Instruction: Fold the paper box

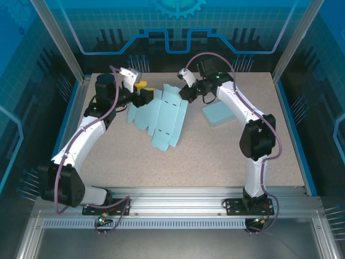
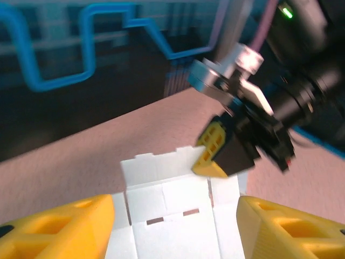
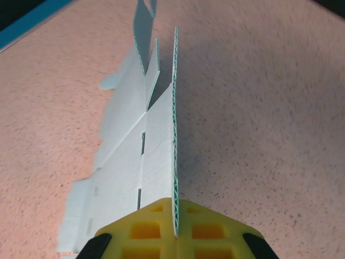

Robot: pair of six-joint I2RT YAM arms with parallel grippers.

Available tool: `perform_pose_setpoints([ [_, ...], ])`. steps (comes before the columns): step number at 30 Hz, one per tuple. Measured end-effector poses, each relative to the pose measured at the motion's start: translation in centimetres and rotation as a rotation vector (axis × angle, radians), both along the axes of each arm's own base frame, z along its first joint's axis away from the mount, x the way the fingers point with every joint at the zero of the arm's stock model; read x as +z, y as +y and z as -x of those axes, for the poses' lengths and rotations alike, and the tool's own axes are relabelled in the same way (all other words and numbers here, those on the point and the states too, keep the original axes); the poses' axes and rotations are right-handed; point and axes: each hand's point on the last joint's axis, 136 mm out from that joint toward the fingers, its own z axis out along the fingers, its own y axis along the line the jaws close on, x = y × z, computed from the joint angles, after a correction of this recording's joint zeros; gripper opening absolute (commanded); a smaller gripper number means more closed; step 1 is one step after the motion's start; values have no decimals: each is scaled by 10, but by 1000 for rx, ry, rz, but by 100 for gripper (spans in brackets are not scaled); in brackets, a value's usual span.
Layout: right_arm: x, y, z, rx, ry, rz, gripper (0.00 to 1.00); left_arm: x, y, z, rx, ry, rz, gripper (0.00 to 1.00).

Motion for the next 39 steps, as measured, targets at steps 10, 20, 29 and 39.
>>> perform_pose_setpoints([
  [10,33,12,44,194,-100,50,3,13,-42,23,-373,-118,-228,60],
  [20,54,19,68,275,-143,68,4,-21,-53,35,-508,-25,-363,57],
  [29,63,22,77,299,-173,97,4,-36,-51,29,-497,9,-430,49],
  [39,61,21,77,297,-189,140,3,-35,-48,25,-479,0,-446,56],
])
